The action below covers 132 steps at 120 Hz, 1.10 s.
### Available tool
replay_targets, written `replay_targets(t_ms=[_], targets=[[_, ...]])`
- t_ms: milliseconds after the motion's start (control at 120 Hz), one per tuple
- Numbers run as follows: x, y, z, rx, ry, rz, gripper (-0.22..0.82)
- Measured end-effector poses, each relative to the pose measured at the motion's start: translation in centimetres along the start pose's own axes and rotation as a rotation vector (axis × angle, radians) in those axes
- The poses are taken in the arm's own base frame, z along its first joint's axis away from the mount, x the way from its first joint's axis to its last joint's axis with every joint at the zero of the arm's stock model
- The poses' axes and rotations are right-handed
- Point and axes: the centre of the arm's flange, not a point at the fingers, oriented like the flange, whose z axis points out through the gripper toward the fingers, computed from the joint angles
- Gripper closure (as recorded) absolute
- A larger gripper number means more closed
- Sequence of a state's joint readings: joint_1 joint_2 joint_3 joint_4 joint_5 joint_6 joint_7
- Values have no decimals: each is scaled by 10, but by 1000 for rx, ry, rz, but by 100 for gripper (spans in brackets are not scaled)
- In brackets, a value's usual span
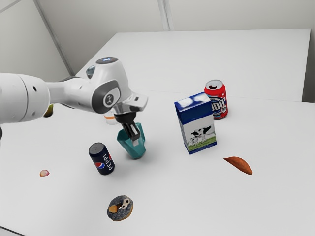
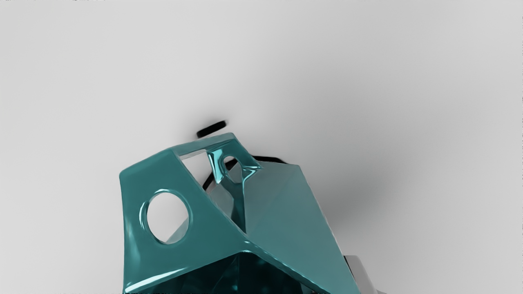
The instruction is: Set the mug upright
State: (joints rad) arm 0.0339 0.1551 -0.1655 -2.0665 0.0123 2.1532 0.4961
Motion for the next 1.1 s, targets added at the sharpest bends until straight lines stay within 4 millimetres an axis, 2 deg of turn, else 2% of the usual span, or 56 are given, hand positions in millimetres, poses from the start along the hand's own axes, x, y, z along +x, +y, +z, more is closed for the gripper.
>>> replay_targets(t_ms=[192,308,458,608,700,833,975,1100], targets=[[4,7,-3,10,2,-21,55],[5,10,-8,16,9,-34,44],[7,18,-21,29,27,-38,32],[6,26,-48,51,57,-44,23],[10,29,-74,67,78,-49,15],[19,20,-126,78,107,-131,8],[14,1,-200,93,151,-249,4],[5,-5,-254,95,164,-327,2]])
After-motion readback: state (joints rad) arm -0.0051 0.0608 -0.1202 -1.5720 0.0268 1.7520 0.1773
